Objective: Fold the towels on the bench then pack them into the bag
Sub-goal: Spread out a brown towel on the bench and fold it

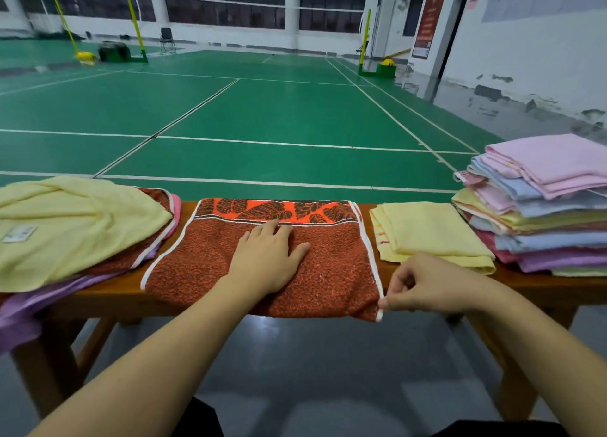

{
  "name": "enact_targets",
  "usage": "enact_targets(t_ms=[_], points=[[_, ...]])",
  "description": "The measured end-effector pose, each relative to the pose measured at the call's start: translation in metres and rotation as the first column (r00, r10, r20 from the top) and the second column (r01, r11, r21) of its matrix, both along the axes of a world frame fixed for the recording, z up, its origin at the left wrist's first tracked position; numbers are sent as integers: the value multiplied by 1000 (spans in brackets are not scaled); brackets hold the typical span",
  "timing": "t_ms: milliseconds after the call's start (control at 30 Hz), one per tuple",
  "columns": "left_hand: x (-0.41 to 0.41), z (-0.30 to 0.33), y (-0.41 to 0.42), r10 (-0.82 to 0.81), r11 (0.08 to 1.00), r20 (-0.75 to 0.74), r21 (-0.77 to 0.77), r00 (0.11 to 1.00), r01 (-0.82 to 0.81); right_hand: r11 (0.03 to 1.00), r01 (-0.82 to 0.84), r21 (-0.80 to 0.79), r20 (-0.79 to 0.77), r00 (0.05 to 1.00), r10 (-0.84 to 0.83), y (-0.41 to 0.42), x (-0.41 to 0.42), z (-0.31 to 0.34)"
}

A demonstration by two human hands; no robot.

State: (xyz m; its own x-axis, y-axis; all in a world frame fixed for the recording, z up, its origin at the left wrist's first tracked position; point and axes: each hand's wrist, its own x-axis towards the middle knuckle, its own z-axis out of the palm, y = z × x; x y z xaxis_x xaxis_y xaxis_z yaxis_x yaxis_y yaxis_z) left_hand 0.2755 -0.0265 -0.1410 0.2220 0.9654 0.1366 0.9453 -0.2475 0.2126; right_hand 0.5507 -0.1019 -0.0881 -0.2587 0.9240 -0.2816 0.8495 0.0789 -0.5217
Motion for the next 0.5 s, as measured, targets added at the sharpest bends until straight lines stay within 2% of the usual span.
enact_targets(t_ms=[67,167,267,300,367,433,500], points=[[6,8,-7,-130,984,41,129,991,124,998,56,38,-24,998,-55,1,4,10],[28,22,-31,-426,884,100,255,899,391,945,220,243,-147,971,-188,22,3,17],[56,15,-56,-635,740,-41,257,772,622,868,325,375,-178,944,-276,65,-9,12],[65,8,-61,-657,695,-148,262,739,670,859,322,398,-138,947,-291,83,-13,11],[75,-7,-66,-611,672,-357,238,707,701,862,302,406,-20,946,-322,121,-18,8],[82,-19,-68,-552,686,-441,243,708,686,884,295,362,116,927,-357,155,-22,1],[85,-23,-65,-515,682,-451,299,729,667,902,301,310,216,901,-375,181,-27,-8]])
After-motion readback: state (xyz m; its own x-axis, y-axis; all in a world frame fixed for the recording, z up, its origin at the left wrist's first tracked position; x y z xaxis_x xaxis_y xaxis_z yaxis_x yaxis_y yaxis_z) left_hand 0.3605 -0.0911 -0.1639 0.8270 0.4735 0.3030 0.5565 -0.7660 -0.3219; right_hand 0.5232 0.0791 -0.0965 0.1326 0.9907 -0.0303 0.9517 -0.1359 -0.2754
